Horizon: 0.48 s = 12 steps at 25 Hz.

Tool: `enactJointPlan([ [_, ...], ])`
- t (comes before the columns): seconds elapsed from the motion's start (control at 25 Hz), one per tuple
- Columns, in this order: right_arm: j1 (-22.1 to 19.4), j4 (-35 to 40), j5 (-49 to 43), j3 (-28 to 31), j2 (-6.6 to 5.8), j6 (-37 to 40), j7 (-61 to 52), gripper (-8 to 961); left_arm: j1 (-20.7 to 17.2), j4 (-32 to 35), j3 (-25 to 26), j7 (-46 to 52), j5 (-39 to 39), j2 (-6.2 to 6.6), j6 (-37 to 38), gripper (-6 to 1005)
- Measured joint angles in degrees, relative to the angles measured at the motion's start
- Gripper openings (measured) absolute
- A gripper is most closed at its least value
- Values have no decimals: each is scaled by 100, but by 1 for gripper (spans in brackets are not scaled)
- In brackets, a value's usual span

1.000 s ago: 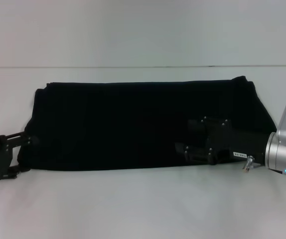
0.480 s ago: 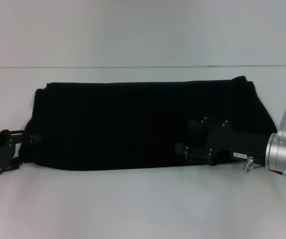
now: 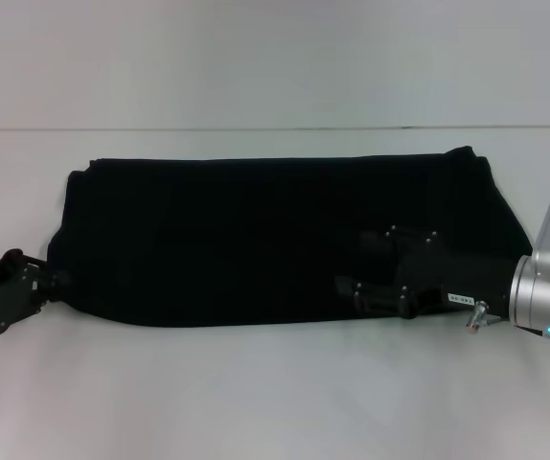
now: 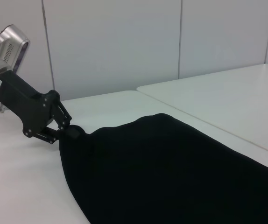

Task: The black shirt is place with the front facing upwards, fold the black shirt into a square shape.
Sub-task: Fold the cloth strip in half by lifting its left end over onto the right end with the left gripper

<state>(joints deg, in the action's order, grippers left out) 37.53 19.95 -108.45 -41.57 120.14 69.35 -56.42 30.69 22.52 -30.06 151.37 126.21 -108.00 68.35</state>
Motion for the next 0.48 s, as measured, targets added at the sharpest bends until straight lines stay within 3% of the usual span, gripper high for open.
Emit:
enactJointPlan([
  [0.2, 0, 0, -2, -5, 0, 0, 0, 777, -1, 15, 26, -60, -26, -22, -86, 272],
  [0.4, -4, 0, 17, -8, 0, 0, -8, 777, -34, 22, 195, -174, -61, -37, -132, 50],
  [0.48, -15, 0, 21, 9, 0, 0, -32, 777, -75, 66, 315, -221, -69, -38, -131, 35],
])
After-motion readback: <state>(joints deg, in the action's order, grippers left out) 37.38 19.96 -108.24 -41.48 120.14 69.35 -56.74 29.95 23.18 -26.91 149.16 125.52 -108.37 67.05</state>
